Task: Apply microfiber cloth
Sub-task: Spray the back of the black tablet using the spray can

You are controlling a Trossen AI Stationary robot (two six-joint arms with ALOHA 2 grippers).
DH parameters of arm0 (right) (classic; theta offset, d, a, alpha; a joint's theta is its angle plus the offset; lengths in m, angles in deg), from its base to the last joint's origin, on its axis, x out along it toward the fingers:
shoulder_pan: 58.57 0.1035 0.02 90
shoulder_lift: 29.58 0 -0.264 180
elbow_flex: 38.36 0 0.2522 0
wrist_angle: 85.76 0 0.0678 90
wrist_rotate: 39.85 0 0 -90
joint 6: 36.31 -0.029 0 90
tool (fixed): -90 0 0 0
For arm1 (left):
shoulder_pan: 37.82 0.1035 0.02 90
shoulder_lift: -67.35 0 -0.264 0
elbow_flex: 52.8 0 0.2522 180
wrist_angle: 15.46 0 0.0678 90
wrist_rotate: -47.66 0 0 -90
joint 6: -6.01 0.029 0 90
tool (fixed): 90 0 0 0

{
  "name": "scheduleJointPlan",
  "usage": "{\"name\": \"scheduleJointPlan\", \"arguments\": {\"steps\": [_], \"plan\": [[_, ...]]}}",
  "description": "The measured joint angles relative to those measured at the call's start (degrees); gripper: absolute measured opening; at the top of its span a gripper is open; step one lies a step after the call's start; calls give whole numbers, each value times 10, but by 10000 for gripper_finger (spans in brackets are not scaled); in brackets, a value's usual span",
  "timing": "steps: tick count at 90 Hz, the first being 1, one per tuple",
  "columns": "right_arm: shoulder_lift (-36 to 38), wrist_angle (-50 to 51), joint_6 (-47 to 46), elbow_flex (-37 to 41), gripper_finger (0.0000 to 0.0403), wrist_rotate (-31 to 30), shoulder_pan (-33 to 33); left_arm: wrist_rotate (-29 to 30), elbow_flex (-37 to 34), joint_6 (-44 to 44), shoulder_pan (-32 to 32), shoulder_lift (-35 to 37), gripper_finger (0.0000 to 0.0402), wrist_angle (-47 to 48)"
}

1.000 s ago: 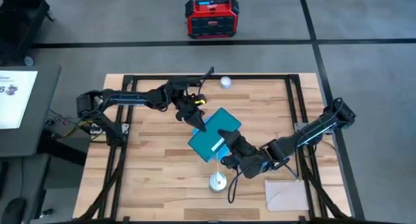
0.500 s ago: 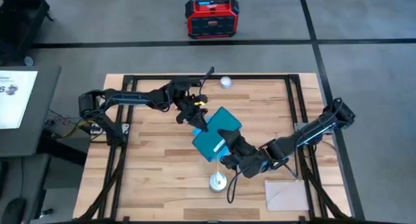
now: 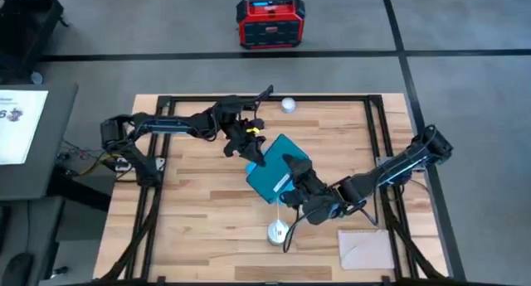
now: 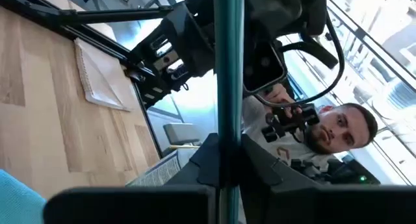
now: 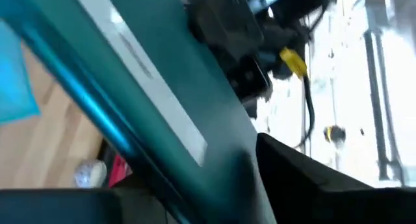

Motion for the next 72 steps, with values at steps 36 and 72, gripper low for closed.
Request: {"name": "scheduleJointPlan", "arguments": {"steps": [36, 72], "plan": [[7, 109, -135, 0, 171, -47, 40, -10, 0, 37, 34, 0, 4, 2], [85, 218, -370, 0, 168, -74, 99, 35, -1, 199, 67, 30, 4, 27]]}}
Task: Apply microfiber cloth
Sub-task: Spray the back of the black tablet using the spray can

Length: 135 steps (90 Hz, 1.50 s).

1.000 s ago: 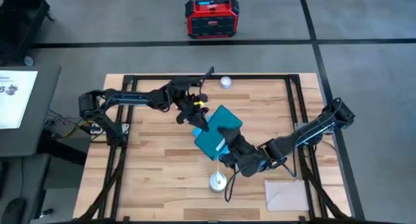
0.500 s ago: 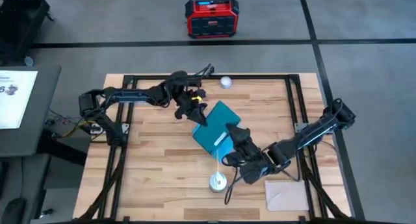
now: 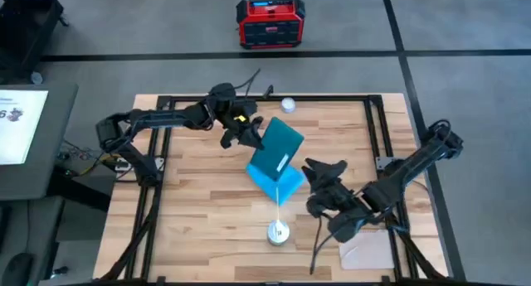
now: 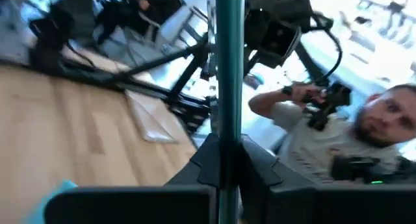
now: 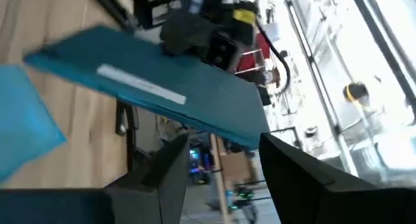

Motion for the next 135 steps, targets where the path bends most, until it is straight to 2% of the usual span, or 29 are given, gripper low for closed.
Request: {"name": "scheduleJointPlan", "arguments": {"steps": [16, 29, 42, 61, 83, 94, 109, 126, 135], "plan": [[37, 96, -155, 0, 152, -10, 32, 69, 0, 122, 10, 42, 4, 103], [57, 143, -237, 0, 131, -6, 51, 137, 0, 207, 5, 79, 4, 188], [74, 185, -316, 0, 117, -3, 64, 206, 0, 254, -9, 113, 4, 233], [96, 269, -454, 0, 110, 29, 82, 296, 0, 271, -34, 161, 4, 251], [122, 385, -605, 0, 92, 91, 101, 341, 0, 270, -70, 197, 4, 270], [128, 462, -686, 0, 65, 92, 124, 366, 0, 280, -93, 217, 4, 288], [142, 582, -846, 1, 7, 96, 174, 409, 0, 291, -124, 252, 4, 318], [189, 578, -895, 26, 1, 101, 235, 460, -1, 299, -160, 305, 4, 352], [221, 578, -936, 56, 1, 102, 260, 493, -32, 294, -181, 340, 4, 344]]}}
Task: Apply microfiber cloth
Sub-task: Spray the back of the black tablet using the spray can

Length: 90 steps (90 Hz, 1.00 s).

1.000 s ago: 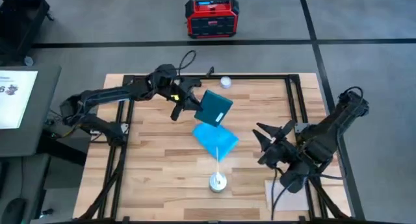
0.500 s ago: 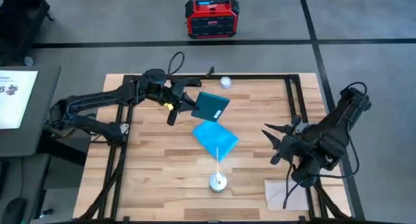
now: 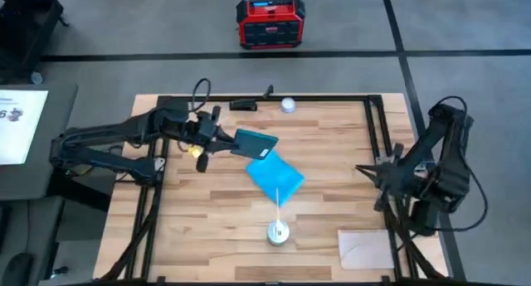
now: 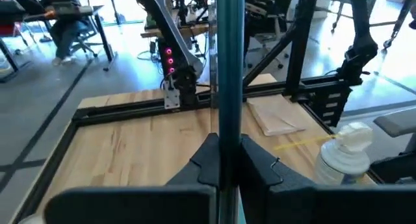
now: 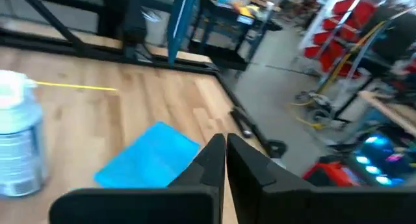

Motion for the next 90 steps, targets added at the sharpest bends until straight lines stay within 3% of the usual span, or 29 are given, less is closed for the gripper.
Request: {"name": "scheduleJointPlan", "arguments": {"steps": [16, 40, 90], "plan": [[45, -25, -40, 49, 0, -2, 28, 37, -88, -35, -23, 74, 4, -44], [91, -106, -38, 108, 0, 4, 47, 40, -220, -85, -41, 148, 4, -145], [161, -395, -7, 313, 0, 10, 97, 75, -248, -91, -101, 149, 3, -174]]}}
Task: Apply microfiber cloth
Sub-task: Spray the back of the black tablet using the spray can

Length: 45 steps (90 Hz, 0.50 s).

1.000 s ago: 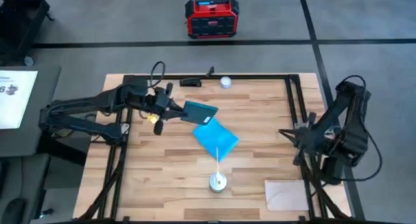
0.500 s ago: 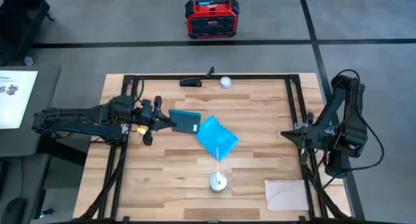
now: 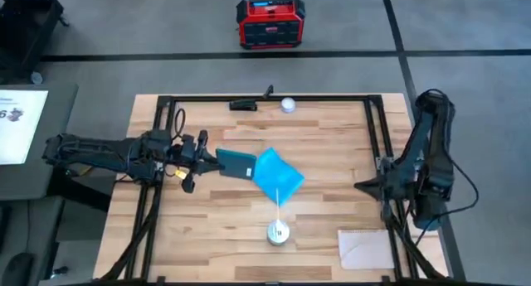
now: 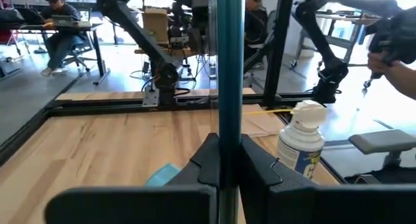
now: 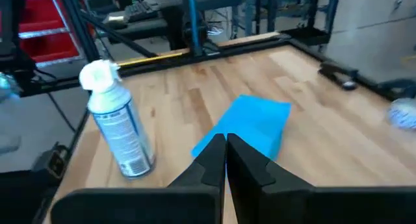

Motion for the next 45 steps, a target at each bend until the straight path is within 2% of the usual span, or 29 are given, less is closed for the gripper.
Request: {"name": "scheduleJointPlan", "arguments": {"steps": [20, 32, 45], "plan": [[4, -215, 146, 61, 0, 24, -24, 8, 0, 1, -16, 0, 3, 2], [4, -342, 263, 90, 0, 89, -74, 16, 0, 5, -23, -8, 5, 1], [7, -442, 386, 113, 0, 189, -147, 19, 0, 1, -25, -24, 5, 1]]}}
